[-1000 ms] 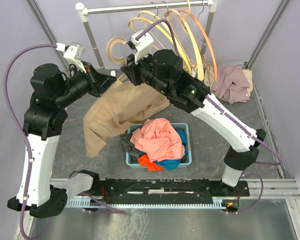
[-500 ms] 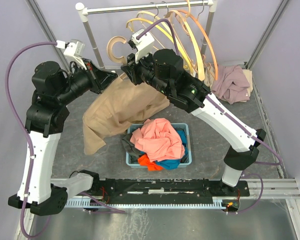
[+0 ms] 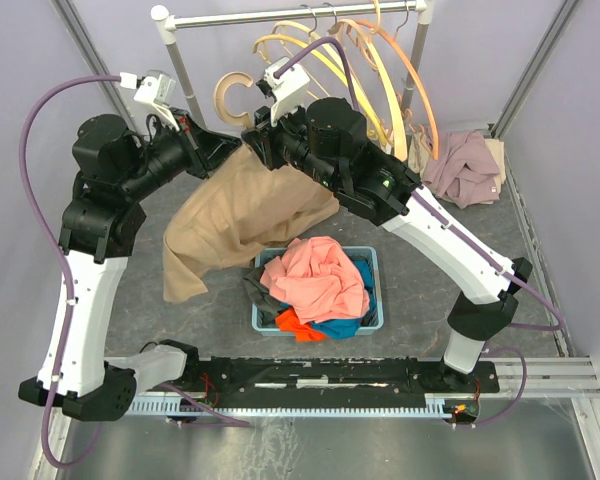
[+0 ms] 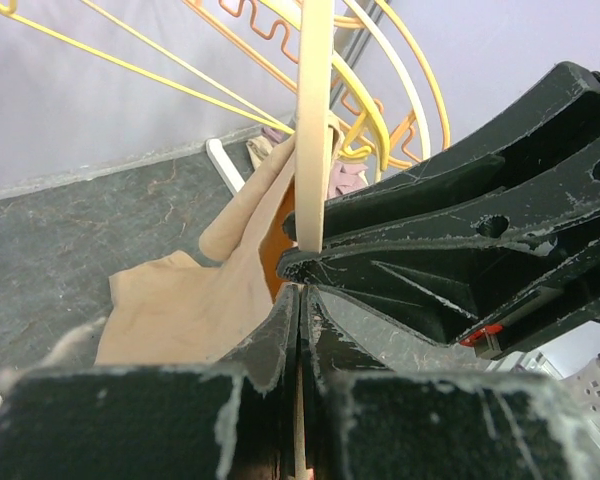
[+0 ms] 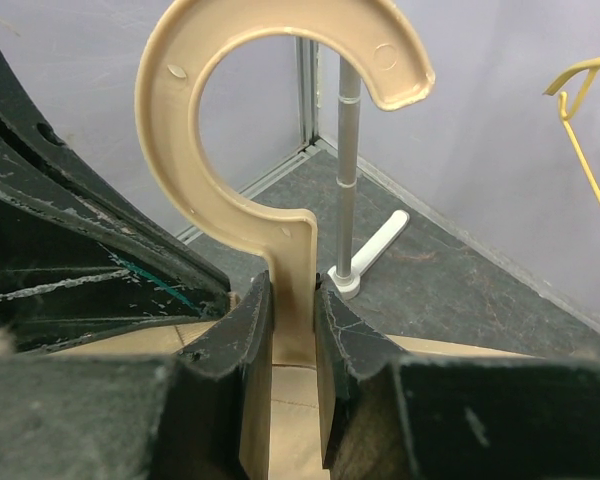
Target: Remove the t-shirt from the hanger
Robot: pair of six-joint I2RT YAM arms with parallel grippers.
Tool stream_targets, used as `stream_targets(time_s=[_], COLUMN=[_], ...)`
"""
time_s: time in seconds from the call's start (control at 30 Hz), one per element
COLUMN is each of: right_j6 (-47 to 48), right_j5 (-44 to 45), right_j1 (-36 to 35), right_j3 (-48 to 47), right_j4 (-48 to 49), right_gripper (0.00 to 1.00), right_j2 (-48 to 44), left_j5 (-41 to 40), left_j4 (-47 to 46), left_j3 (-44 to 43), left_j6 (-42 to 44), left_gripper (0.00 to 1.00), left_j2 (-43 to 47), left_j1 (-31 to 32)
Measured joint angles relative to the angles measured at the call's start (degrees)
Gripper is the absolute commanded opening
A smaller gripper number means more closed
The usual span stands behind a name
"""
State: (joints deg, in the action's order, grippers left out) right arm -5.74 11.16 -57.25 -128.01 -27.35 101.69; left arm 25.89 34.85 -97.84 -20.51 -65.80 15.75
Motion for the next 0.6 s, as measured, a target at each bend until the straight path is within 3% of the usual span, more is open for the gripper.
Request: stream_targets(time_s=[0.37,0.6], right_j6=[-0.5,-0.6], right_j5=[-0.1,-0.1], right_j1=[0.3,0.3], right_j3=[0.0,0.0], right_j4=[0.0,-0.1], right_gripper=[0.01,0.01], right_j2=[0.0,0.0], left_j5=[-0.6,-2.3], left_j4=[-2.3,-1.9], left_j3=[0.0,-0.1], left_j6=[-1.0,-1.0], left_gripper=[0.03,0.36], left_j2=[-1.1,-1.2], left_j1=[2.1,2.9])
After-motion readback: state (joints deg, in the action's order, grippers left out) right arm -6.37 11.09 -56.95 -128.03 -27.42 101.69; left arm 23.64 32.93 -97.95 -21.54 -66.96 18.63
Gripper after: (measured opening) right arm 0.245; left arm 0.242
